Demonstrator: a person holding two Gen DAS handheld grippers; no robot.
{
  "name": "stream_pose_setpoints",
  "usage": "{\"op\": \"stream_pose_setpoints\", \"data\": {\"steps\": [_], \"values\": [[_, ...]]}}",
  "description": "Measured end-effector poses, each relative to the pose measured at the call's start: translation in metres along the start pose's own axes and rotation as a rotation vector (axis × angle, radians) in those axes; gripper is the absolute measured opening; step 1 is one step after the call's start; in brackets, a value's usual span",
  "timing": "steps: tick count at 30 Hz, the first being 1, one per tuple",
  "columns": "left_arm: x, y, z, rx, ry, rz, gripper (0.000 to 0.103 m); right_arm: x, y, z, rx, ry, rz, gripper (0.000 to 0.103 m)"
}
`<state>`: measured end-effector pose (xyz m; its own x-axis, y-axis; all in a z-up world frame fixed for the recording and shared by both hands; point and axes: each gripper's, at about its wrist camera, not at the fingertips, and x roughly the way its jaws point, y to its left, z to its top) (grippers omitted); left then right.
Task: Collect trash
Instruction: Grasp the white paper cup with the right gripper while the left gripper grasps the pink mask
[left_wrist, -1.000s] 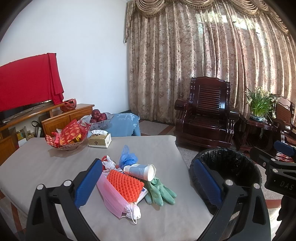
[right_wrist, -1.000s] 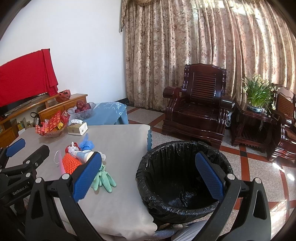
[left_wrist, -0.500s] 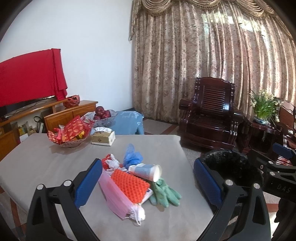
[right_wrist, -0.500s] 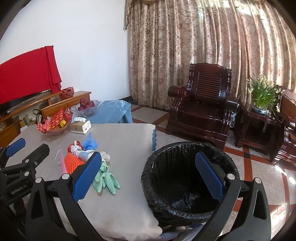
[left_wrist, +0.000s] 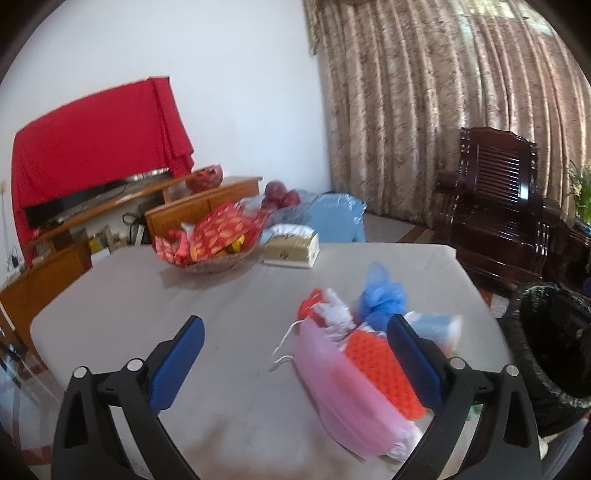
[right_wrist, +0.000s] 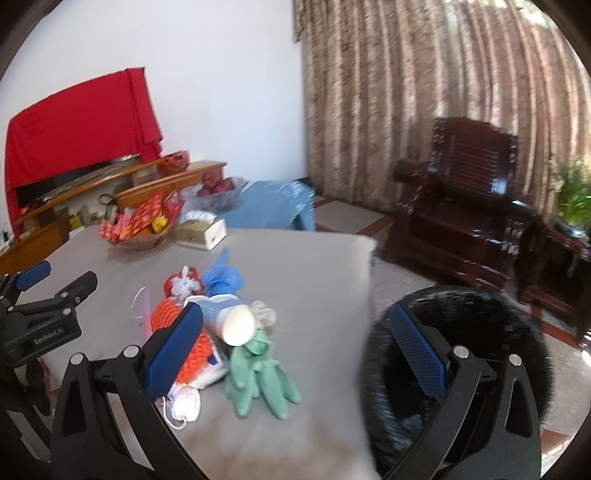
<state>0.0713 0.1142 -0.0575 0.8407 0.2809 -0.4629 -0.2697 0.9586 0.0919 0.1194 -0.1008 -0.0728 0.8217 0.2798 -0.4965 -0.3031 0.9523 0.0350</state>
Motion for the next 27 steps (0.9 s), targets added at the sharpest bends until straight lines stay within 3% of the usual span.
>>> {"op": "stream_pose_setpoints", "data": {"steps": [5,14,20,22,27], "values": [[0.024,0.010,-0.009,0.001,0.018,-0.004,0.097,0.048,0.018,-0.005,-0.021,0.062,0.071,0.098],[0.052,0.019,-0.017,-0.015,0.070,-0.005,0.097,0.103,0.033,-0.013,-0.060,0.139,0.115,0.097],[0.061,0.027,-0.019,-0.032,0.090,0.003,0.097,0.126,0.039,-0.014,-0.075,0.191,0.181,0.075],[0.064,0.028,-0.020,-0.033,0.096,0.000,0.097,0.129,0.041,-0.016,-0.089,0.206,0.202,0.063],[0.069,0.023,-0.022,-0.035,0.114,-0.015,0.097,0.126,0.042,-0.017,-0.093,0.213,0.258,0.056]]}}
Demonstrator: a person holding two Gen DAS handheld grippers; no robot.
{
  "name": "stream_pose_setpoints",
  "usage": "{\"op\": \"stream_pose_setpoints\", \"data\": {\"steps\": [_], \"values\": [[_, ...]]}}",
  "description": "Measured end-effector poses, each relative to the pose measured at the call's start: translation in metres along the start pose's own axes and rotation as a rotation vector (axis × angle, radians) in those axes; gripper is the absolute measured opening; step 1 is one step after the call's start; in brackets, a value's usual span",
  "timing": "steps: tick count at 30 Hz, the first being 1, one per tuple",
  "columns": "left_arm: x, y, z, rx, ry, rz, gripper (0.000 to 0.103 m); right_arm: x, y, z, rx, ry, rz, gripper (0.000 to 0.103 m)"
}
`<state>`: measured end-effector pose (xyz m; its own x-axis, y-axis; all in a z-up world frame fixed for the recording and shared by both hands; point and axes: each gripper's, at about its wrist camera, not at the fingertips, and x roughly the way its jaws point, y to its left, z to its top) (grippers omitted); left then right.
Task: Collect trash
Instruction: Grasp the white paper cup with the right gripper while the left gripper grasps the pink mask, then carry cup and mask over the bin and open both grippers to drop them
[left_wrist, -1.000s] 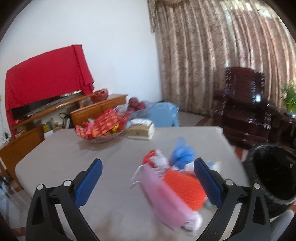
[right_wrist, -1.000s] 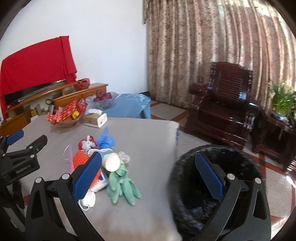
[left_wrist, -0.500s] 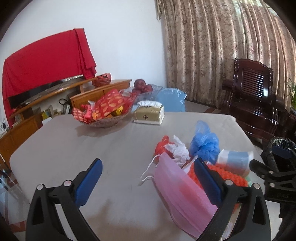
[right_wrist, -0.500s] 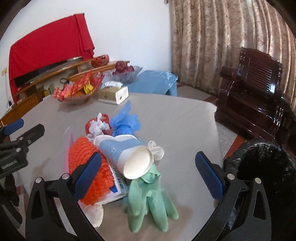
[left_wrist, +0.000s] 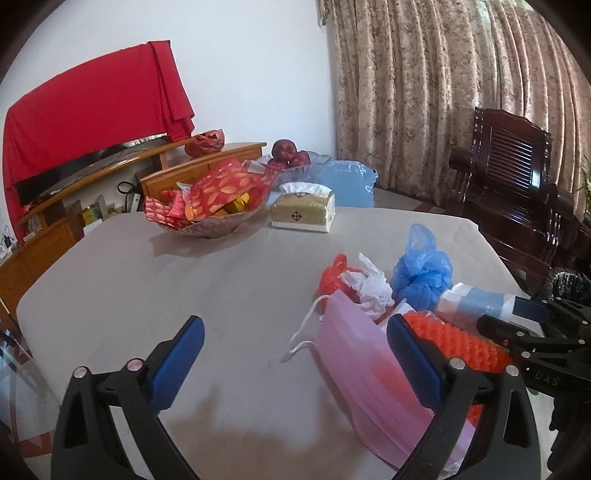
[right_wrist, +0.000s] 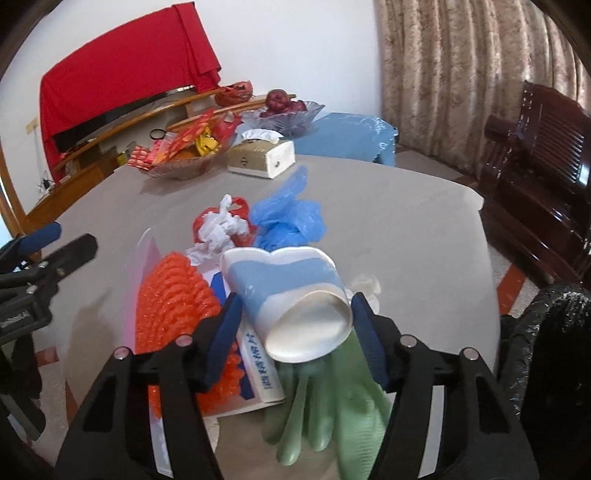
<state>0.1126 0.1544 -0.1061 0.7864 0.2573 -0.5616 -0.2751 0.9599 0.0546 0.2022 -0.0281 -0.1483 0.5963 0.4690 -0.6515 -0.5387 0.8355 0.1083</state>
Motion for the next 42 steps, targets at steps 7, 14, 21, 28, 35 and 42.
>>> {"op": "stream_pose_setpoints", "data": {"steps": [7,14,21,28,35,42], "values": [[-0.006,-0.014,-0.007,-0.007,0.019,-0.045,0.097,-0.029,0.001,-0.004,0.020,-0.050,-0.018,0.055],[0.001,-0.038,-0.020,0.023,0.076,-0.102,0.095,-0.065,-0.012,-0.020,0.054,-0.078,-0.062,0.055],[0.016,-0.052,-0.035,0.015,0.164,-0.182,0.056,-0.072,-0.020,-0.030,0.076,-0.072,-0.085,0.055],[0.011,-0.038,-0.039,-0.021,0.201,-0.235,0.006,-0.078,-0.014,-0.027,0.074,-0.093,-0.075,0.055],[-0.010,-0.017,-0.029,-0.057,0.153,-0.212,0.001,-0.093,-0.010,-0.021,0.071,-0.129,-0.072,0.055],[-0.038,-0.018,0.001,-0.060,0.058,-0.246,0.001,-0.122,-0.017,-0.013,0.087,-0.194,-0.096,0.055]]}}
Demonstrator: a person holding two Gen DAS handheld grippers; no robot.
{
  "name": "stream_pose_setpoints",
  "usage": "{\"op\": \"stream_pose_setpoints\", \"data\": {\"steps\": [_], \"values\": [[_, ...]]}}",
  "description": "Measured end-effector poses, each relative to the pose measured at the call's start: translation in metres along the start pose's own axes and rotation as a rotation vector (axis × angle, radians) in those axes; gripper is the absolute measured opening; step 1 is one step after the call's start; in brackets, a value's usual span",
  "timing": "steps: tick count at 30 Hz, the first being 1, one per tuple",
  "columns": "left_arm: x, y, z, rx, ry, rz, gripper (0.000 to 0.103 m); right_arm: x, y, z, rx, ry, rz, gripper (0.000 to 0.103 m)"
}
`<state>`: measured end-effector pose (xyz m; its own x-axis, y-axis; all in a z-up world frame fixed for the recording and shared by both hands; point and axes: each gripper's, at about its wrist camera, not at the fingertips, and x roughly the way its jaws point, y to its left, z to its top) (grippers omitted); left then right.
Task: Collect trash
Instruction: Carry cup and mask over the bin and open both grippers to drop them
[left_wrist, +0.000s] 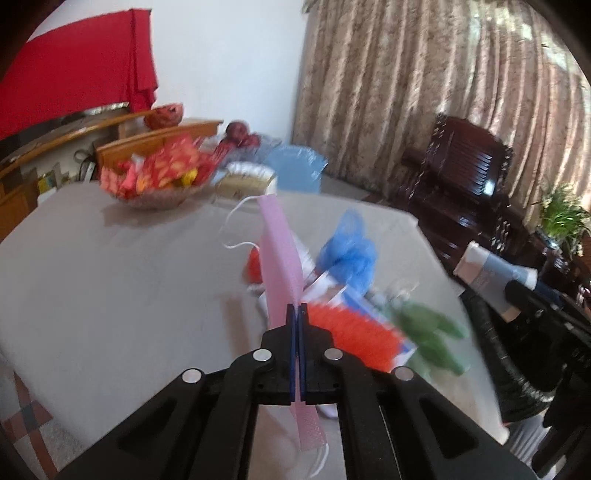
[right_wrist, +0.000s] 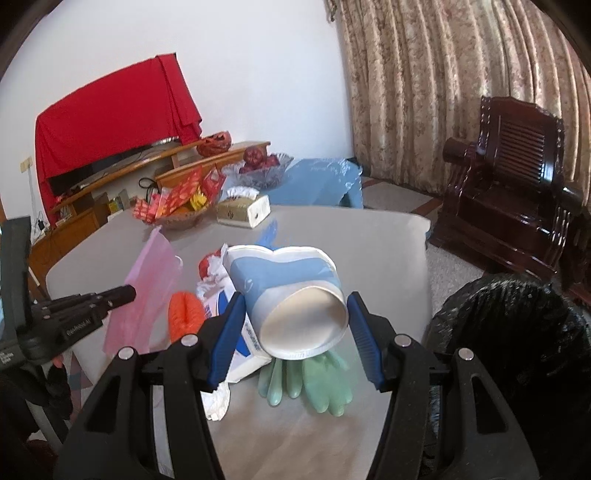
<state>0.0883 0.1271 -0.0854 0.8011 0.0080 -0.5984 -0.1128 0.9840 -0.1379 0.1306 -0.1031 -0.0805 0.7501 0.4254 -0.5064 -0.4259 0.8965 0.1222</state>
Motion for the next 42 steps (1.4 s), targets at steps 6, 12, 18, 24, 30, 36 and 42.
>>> {"op": "stream_pose_setpoints", "data": {"steps": [6,12,18,24,30,36,42], "values": [[-0.018,-0.052,0.025,0.081,-0.059,-0.133,0.001,-0.037,-0.028,0.010,0.039,-0.060,-0.073,0.055],[-0.014,-0.130,0.033,0.170,-0.060,-0.319,0.001,-0.075,-0.073,0.004,0.088,-0.095,-0.193,0.055],[0.002,-0.209,0.030,0.235,-0.039,-0.466,0.001,-0.105,-0.122,-0.017,0.131,-0.089,-0.323,0.056],[0.029,-0.278,0.026,0.283,0.008,-0.553,0.001,-0.119,-0.175,-0.046,0.193,-0.056,-0.445,0.056],[0.055,-0.327,0.015,0.328,0.033,-0.591,0.001,-0.111,-0.208,-0.071,0.245,-0.014,-0.502,0.056],[0.076,-0.348,0.005,0.333,0.072,-0.620,0.001,-0.100,-0.229,-0.087,0.274,0.016,-0.544,0.057],[0.091,-0.346,0.003,0.325,0.122,-0.631,0.036,-0.099,-0.238,-0.096,0.295,0.029,-0.584,0.078]]}}
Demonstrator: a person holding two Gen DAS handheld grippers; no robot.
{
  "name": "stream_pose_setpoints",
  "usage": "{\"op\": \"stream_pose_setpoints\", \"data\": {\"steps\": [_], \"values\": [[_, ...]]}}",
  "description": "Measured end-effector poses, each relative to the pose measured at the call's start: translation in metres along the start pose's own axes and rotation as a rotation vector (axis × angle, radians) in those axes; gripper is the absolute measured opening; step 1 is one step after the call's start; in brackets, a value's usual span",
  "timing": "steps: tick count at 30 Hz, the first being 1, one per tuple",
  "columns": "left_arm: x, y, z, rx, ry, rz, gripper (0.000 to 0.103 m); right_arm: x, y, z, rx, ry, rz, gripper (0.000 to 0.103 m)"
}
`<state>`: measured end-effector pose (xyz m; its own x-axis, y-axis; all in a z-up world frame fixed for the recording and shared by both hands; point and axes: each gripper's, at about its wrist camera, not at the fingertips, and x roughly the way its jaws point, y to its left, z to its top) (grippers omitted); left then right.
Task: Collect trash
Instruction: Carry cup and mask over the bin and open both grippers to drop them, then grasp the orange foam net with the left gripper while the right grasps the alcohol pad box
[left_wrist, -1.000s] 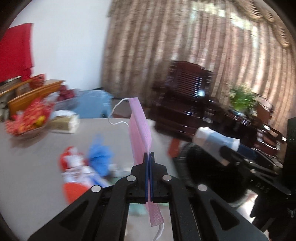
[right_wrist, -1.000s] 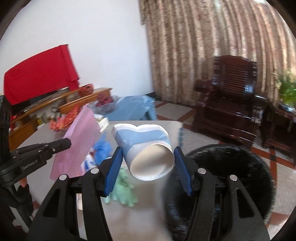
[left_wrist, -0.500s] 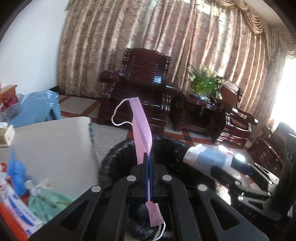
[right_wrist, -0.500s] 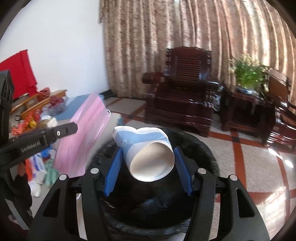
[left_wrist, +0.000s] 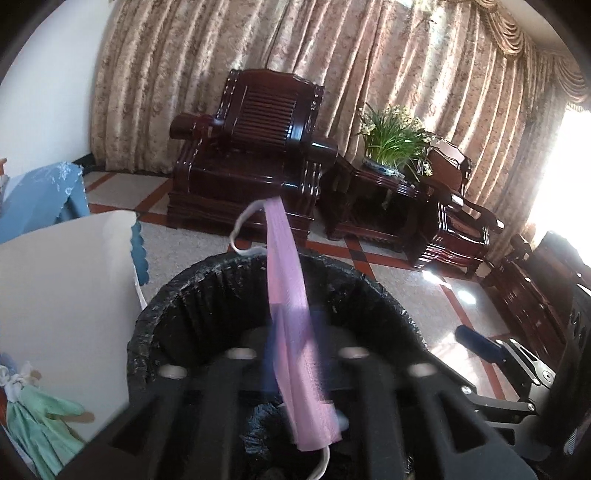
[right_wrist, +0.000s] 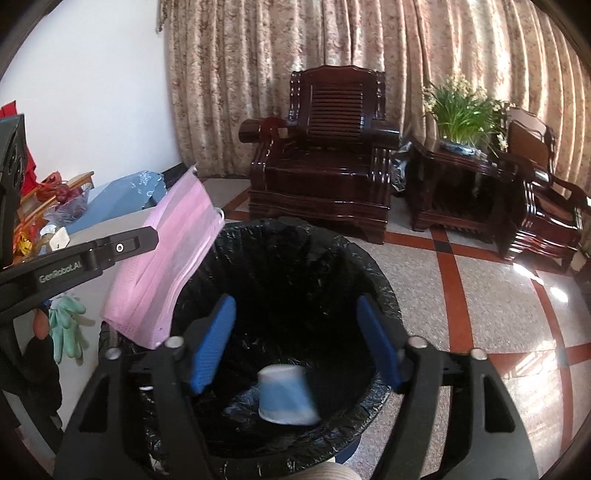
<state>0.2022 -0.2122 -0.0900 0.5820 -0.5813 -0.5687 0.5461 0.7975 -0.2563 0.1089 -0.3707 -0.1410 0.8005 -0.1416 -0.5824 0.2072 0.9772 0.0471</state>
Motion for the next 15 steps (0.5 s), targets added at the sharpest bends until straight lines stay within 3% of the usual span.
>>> {"op": "stream_pose_setpoints", "data": {"steps": [1,5,10,15], "values": [[-0.004,0.004,0.000,-0.009,-0.007,0.006,0.048,-0.001,0.000,-0.001,0.001,-0.004,-0.010,0.082],[-0.020,0.023,0.001,-0.037,-0.021,0.025,0.062,-0.007,0.007,-0.001,0.010,-0.012,-0.024,0.094],[-0.061,0.044,-0.002,-0.022,-0.083,0.134,0.075,-0.018,0.025,0.004,0.016,-0.032,0.014,0.098],[-0.110,0.068,-0.019,0.011,-0.126,0.284,0.077,-0.031,0.063,0.009,0.006,-0.063,0.093,0.098]]}}
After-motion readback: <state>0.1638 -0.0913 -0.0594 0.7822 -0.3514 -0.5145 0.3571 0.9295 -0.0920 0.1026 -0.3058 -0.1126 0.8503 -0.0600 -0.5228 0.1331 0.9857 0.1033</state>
